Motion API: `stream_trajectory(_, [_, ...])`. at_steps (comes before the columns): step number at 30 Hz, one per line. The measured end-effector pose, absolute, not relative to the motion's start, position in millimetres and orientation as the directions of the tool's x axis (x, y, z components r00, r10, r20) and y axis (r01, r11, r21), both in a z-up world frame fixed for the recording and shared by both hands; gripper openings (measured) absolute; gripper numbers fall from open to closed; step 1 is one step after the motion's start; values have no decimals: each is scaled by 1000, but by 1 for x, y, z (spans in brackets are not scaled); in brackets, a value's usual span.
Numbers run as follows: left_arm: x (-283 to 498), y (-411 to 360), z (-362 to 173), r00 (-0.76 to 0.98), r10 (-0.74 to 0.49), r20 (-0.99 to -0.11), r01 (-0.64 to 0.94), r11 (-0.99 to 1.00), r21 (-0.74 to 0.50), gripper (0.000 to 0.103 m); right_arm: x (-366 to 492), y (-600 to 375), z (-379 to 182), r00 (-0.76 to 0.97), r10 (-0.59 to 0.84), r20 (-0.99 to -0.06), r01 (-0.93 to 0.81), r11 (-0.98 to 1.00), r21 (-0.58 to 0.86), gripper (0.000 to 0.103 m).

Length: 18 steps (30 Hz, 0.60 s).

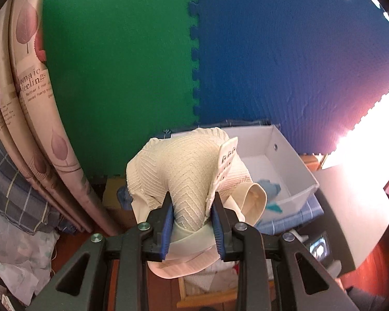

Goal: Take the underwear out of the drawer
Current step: 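Lift the beige bra with the left tool up over the white box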

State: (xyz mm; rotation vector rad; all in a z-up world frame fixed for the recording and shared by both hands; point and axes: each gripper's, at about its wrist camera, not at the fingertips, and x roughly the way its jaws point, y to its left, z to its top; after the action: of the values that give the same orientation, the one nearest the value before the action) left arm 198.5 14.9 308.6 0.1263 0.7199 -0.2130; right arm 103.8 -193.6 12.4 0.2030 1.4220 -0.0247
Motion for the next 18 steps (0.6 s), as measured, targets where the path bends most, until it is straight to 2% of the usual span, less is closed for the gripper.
stream_trajectory(5, [225, 12, 305, 732, -156, -663, 222, 975, 16, 27, 104, -195, 12, 153, 111, -982, 142, 981, 133, 16])
stream_trajectory(10, [250, -2, 301, 744, -142, -653, 225, 973, 46, 27, 104, -195, 11, 153, 116, -981, 144, 980, 138, 16])
stream_trajectory(18, [282, -16, 268, 721, -123, -682, 223, 973, 61, 27, 104, -197, 12, 152, 129, -980, 153, 976, 152, 16])
